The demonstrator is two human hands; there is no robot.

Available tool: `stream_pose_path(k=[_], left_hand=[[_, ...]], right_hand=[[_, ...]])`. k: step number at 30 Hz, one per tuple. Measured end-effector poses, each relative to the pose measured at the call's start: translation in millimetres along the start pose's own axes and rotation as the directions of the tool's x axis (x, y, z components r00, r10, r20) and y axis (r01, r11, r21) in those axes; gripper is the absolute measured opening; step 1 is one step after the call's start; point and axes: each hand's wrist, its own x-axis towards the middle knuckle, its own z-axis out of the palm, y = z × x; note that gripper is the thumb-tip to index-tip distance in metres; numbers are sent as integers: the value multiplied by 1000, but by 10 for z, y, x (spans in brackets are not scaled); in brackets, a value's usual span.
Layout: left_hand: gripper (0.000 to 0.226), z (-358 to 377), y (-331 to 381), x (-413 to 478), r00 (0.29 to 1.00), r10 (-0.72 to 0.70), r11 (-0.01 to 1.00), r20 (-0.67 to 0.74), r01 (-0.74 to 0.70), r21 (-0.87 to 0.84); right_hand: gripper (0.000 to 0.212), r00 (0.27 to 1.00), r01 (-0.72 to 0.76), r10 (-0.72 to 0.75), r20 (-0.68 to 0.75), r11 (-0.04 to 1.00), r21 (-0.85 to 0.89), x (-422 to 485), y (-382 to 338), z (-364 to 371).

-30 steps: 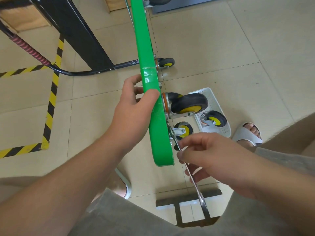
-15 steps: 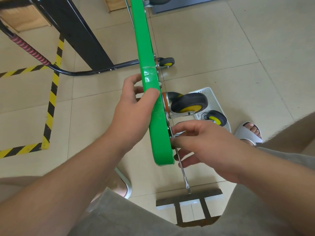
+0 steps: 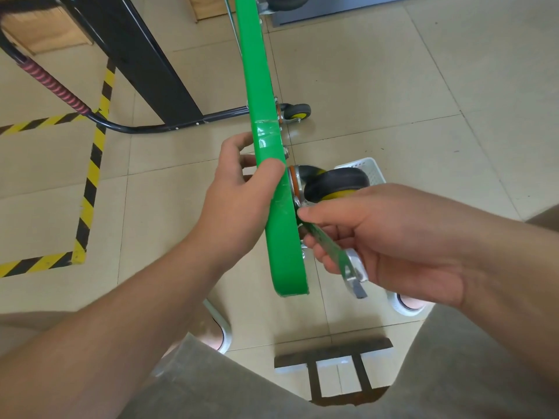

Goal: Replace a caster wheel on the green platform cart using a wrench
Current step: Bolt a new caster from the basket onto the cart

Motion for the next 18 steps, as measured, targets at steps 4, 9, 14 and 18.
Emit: stream_pose_path(k=[4, 9, 14, 18], left_hand=[[48, -7, 3, 0, 1000, 2, 1000, 3, -2, -2], [47, -12, -4, 1, 1000, 0, 1000, 14, 0, 8], [39, -9, -8, -6, 1000, 0, 1000, 15, 0, 5], [40, -11, -9, 6, 1000, -10, 1000, 27, 10, -1]], right_hand=[[18, 1000, -8, 8, 18, 1000, -7, -87, 41, -22], [12, 997, -43, 31, -69, 985, -167, -199, 200, -101], [5, 988, -66, 29, -154, 967, -245, -193, 359, -130], [5, 979, -64, 12, -203, 965, -253, -123, 450, -155]])
